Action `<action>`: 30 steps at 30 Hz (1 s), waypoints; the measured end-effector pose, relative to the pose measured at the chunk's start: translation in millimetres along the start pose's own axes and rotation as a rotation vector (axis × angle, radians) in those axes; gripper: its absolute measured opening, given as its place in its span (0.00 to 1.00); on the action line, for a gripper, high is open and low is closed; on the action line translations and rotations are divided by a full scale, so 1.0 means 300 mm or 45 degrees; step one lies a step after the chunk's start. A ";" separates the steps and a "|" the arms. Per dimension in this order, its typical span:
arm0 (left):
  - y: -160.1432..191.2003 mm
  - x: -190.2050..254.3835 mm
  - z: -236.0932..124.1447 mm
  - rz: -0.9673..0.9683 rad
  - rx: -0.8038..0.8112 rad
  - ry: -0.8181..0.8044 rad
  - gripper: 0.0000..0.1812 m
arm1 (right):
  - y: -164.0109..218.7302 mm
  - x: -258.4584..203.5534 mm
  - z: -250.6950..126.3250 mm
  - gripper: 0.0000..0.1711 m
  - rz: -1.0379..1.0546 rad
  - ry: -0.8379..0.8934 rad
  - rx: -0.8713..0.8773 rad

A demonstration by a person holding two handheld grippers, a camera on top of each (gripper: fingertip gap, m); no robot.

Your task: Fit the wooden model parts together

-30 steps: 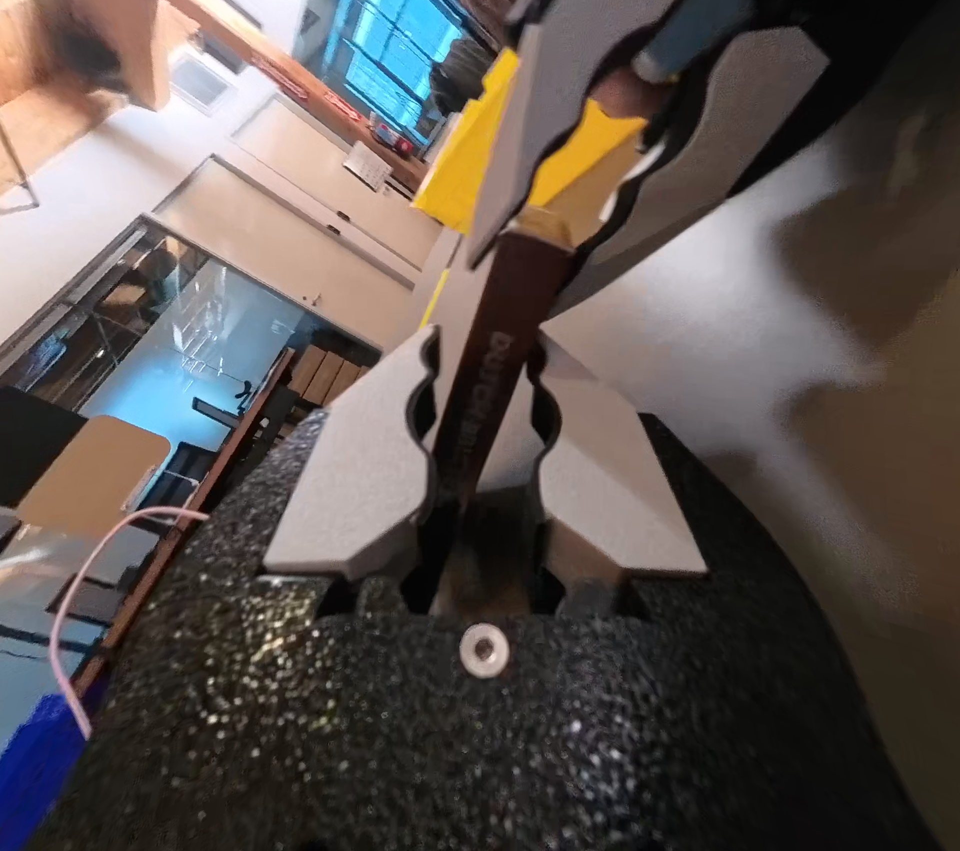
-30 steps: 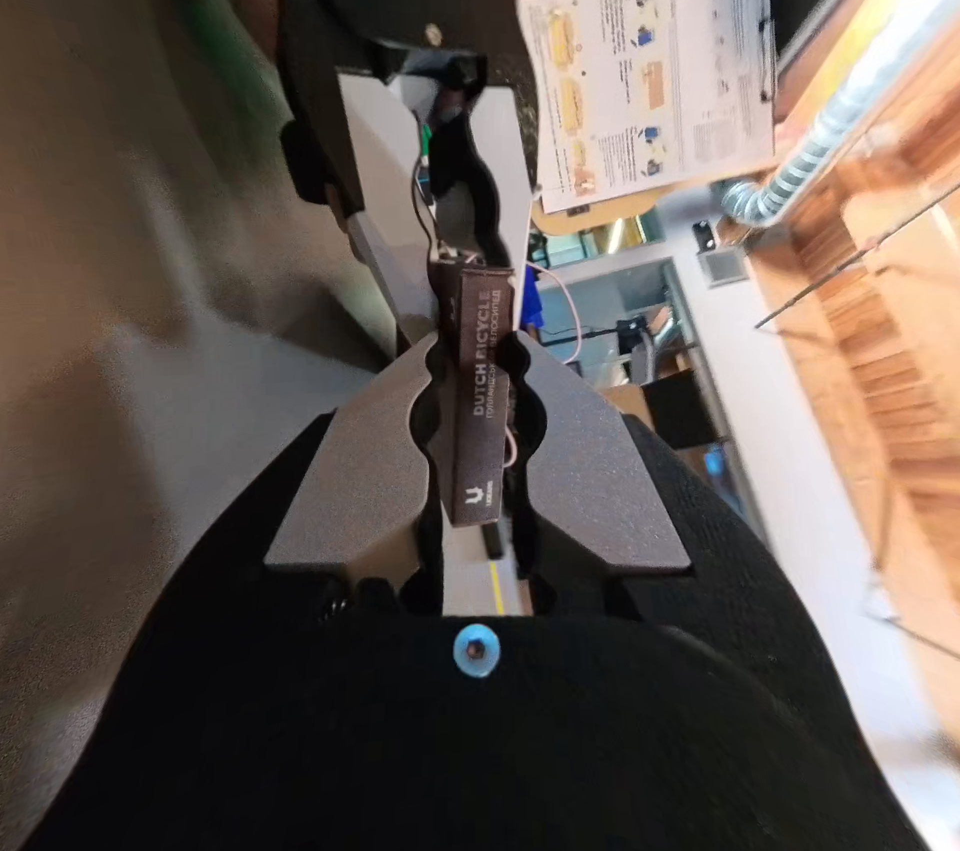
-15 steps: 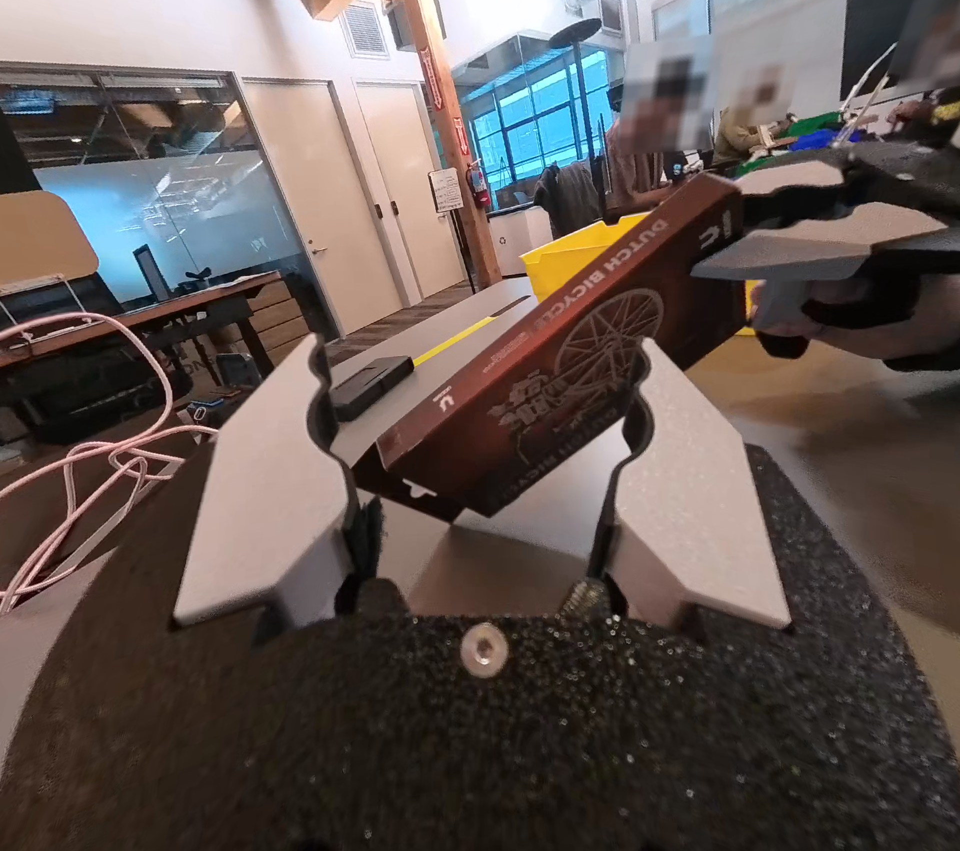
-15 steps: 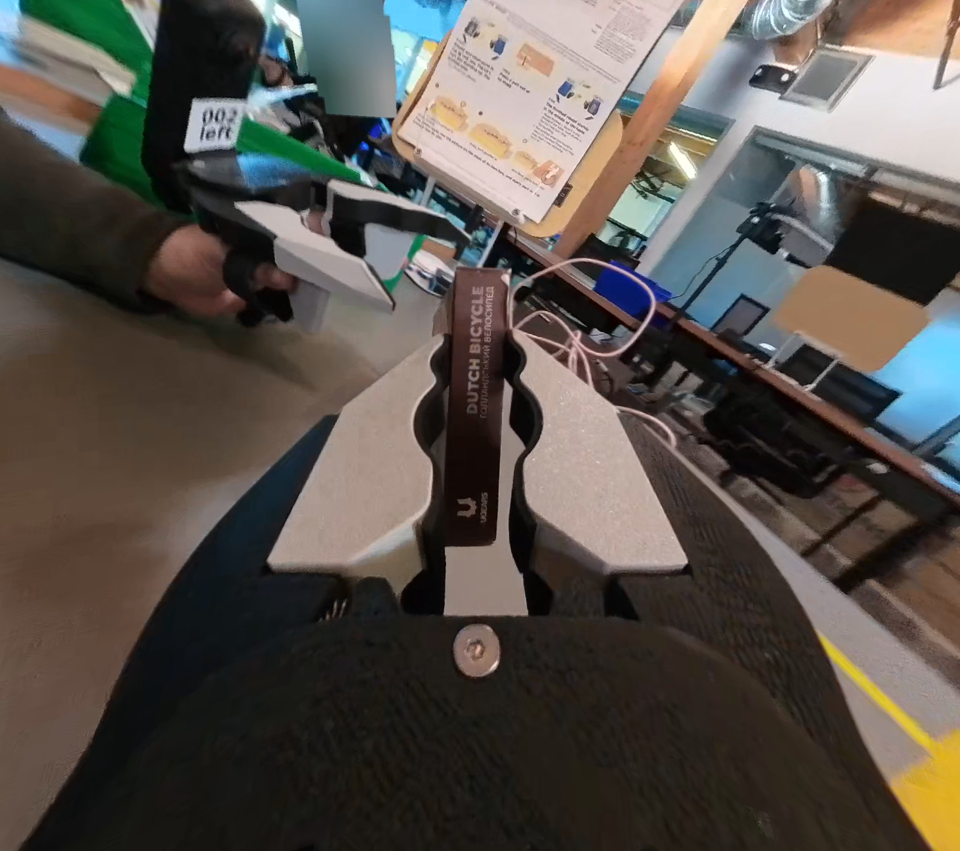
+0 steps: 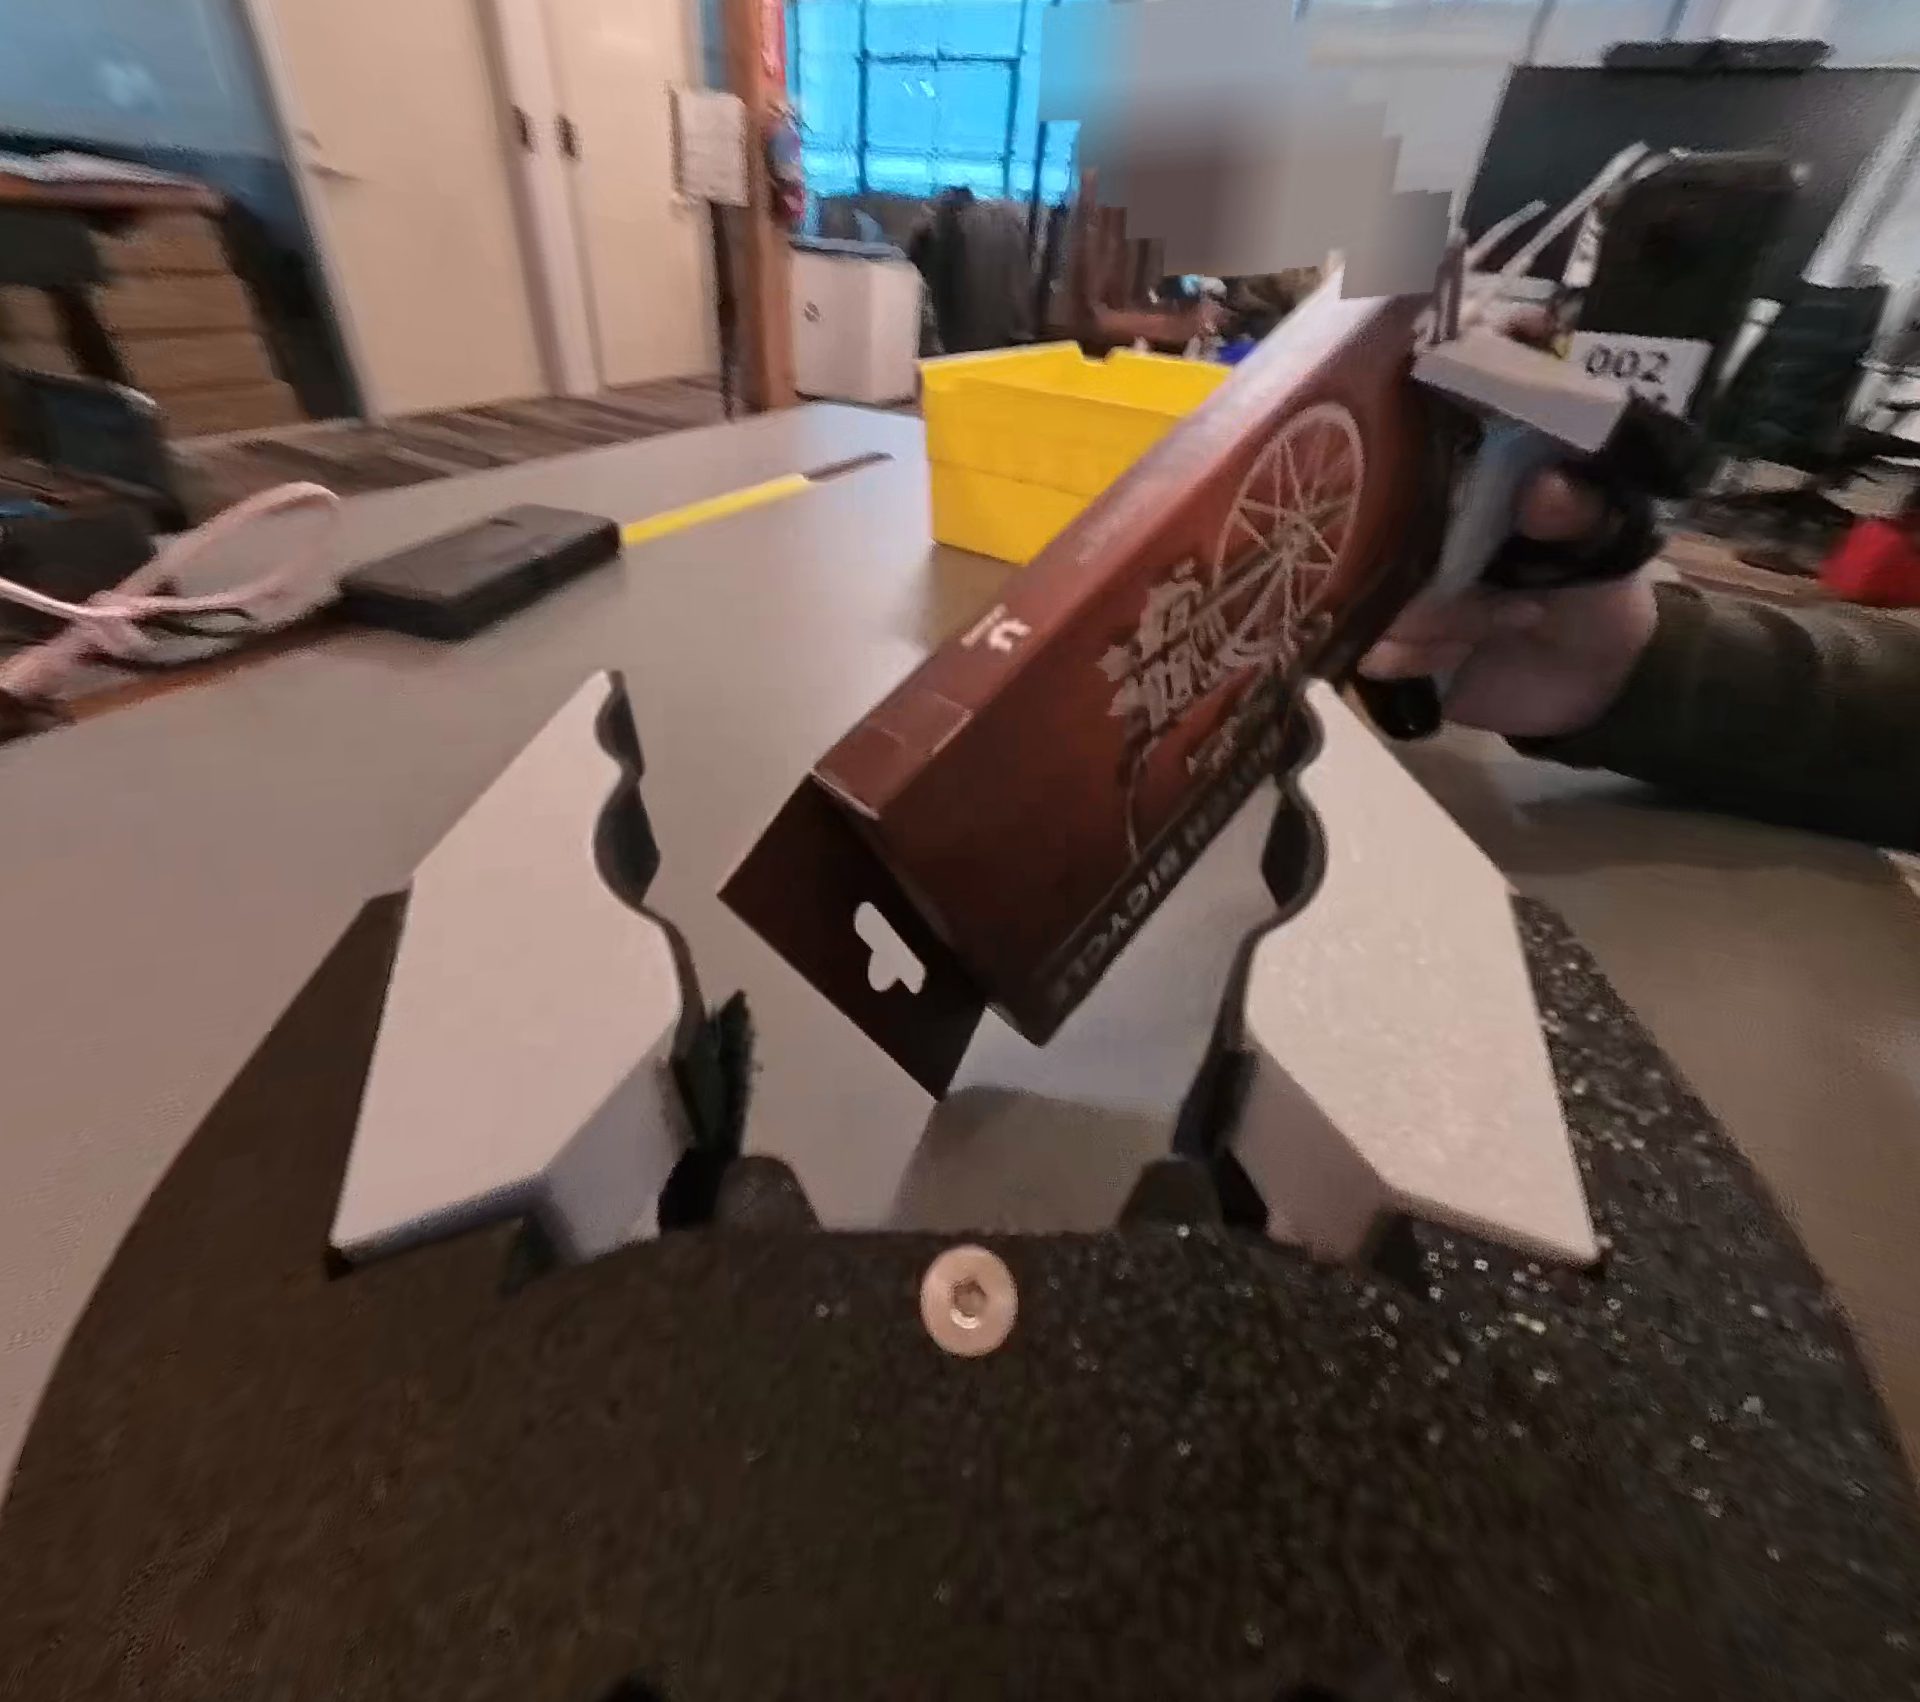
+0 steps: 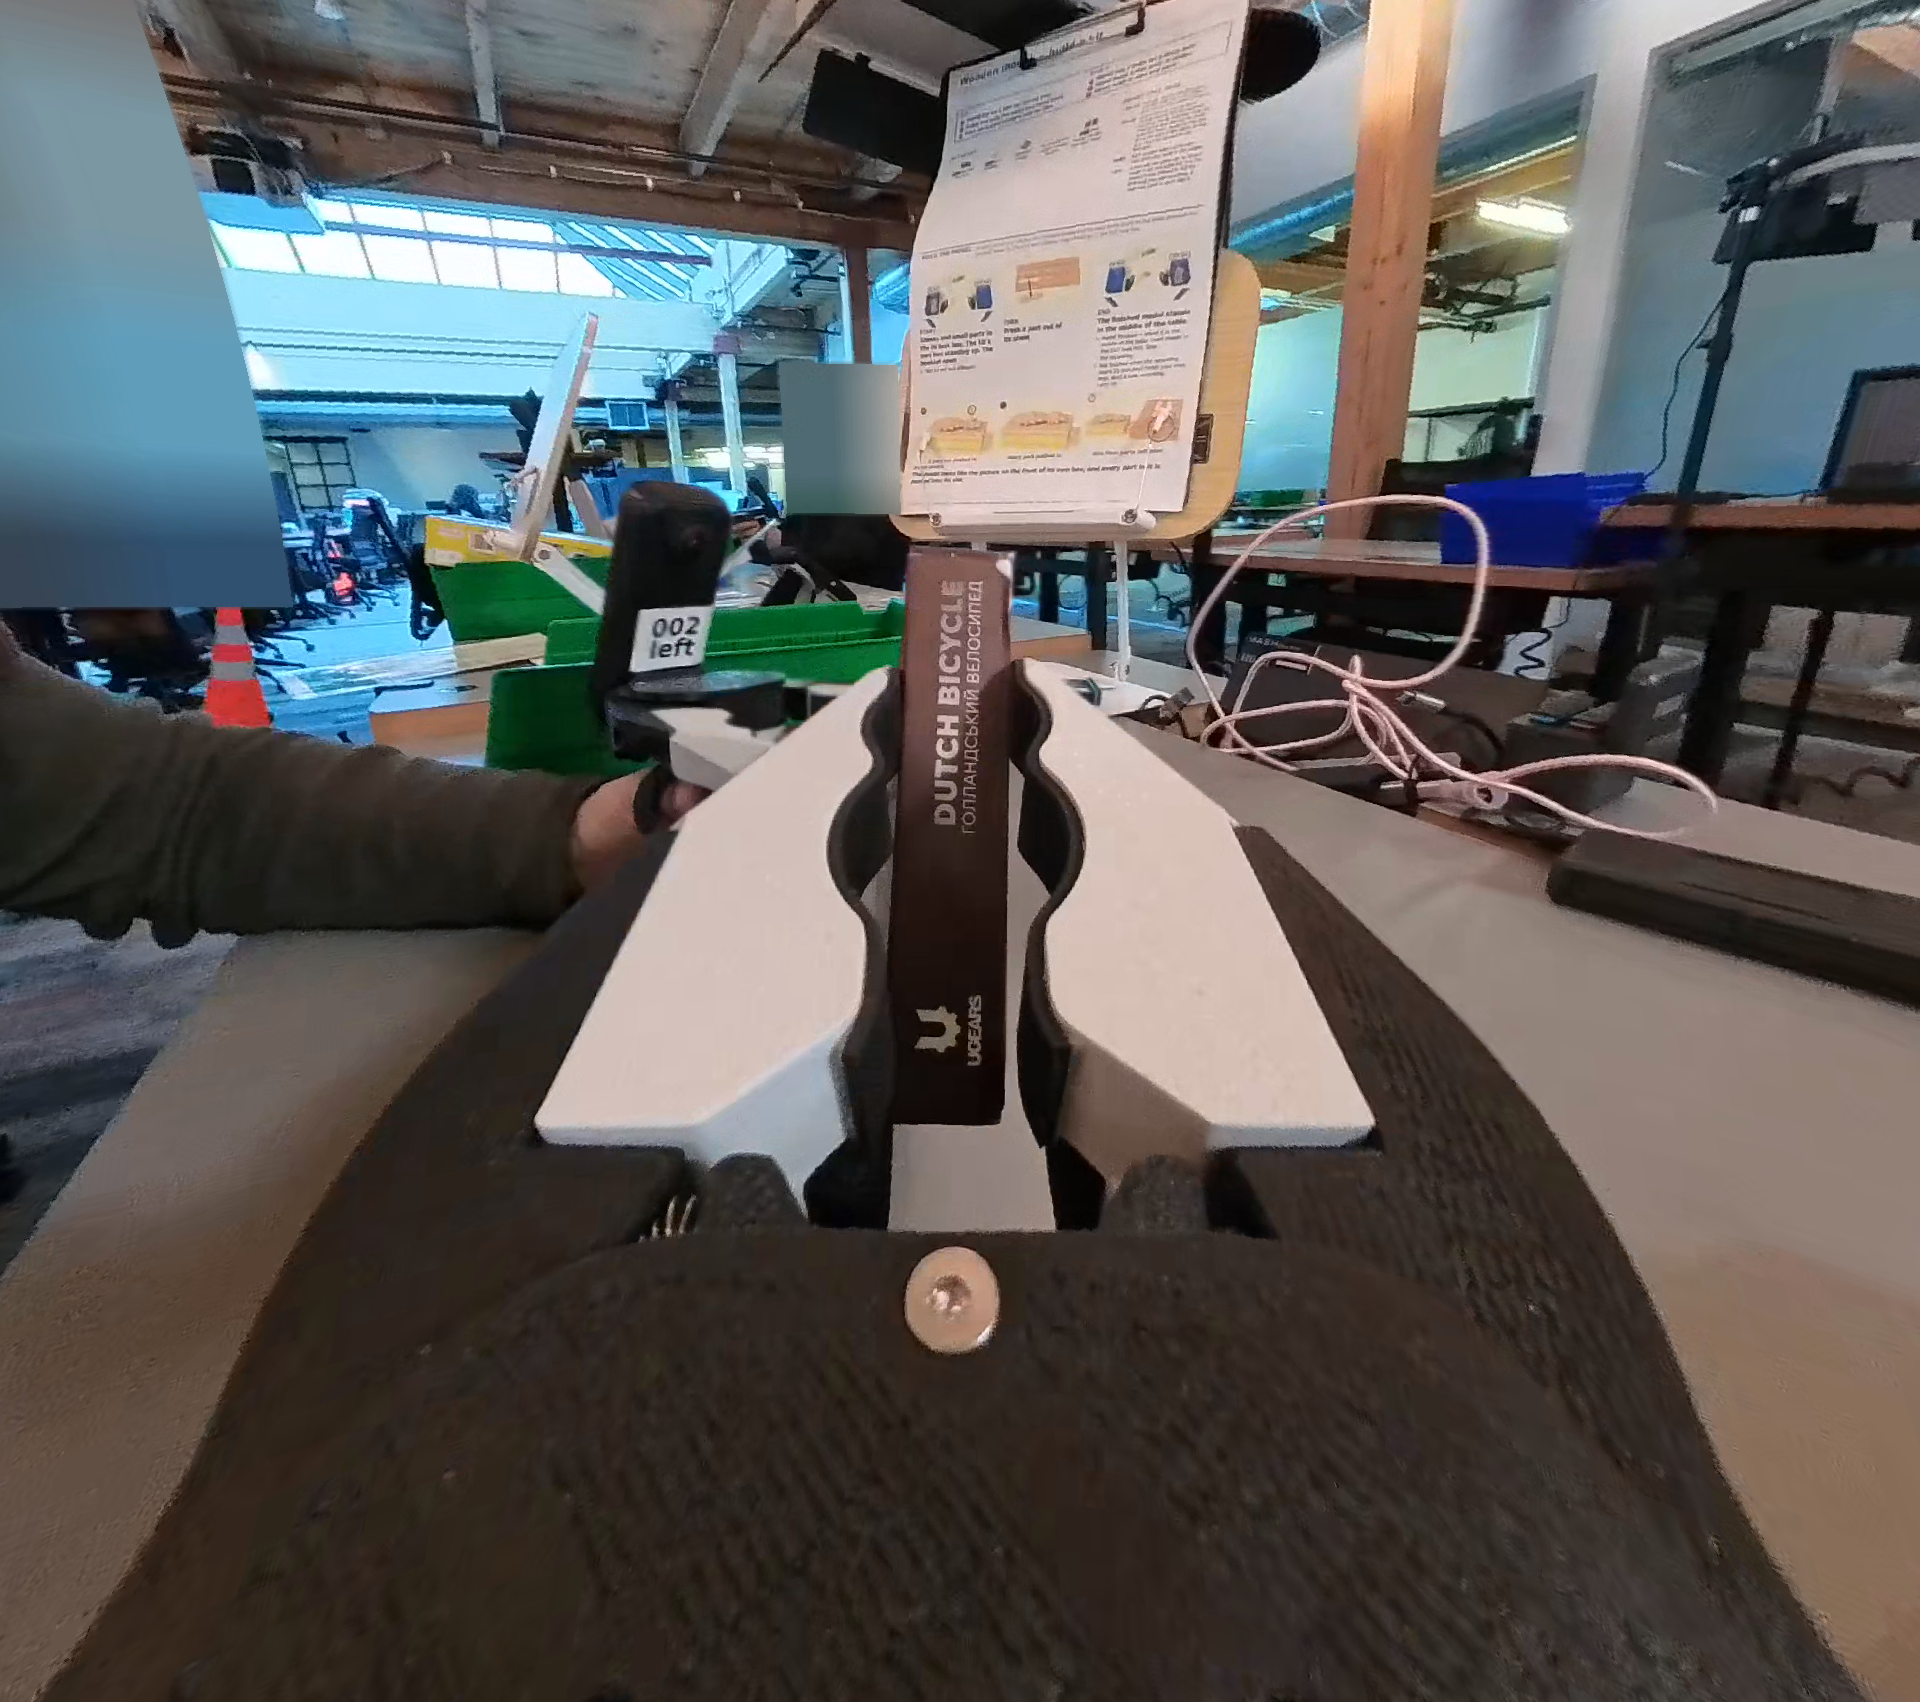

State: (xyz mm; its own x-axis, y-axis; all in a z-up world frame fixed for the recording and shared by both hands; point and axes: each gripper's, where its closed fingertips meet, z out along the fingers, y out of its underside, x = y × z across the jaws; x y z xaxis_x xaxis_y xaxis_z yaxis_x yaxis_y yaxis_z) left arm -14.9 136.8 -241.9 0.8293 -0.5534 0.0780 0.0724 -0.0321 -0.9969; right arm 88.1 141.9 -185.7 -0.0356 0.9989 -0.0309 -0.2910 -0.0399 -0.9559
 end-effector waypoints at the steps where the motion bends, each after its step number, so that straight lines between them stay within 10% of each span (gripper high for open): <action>1: 0.016 0.009 0.004 -0.020 -0.041 0.044 0.64 | 0.001 0.001 -0.001 0.10 0.004 -0.009 -0.005; 4: 0.051 0.020 -0.003 -0.064 -0.151 0.148 0.56 | 0.007 -0.006 -0.006 0.11 -0.039 -0.057 -0.057; 7: 0.067 0.024 -0.031 -0.065 -0.205 0.240 0.26 | 0.029 -0.029 -0.010 0.11 -0.164 -0.119 -0.175; 15: 0.103 0.086 -0.041 0.286 -0.364 0.304 0.09 | 0.065 0.006 -0.026 0.30 -1.041 0.128 -0.491; 20: 0.108 0.118 -0.024 0.417 -0.390 0.263 0.09 | 0.197 -0.082 0.011 0.34 -1.655 0.057 -0.743; 30: 0.101 0.235 -0.035 0.871 -0.301 0.355 0.09 | 0.293 -0.045 0.017 0.28 -1.503 0.058 -0.898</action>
State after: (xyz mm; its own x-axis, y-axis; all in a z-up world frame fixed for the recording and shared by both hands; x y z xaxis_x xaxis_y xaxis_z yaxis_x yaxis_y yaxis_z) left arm 39.8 88.2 -266.7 0.4742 -0.7023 -0.5309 -0.5518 0.2328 -0.8008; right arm 58.2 124.7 -267.8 -0.0738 0.4312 0.8992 0.4164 0.8327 -0.3651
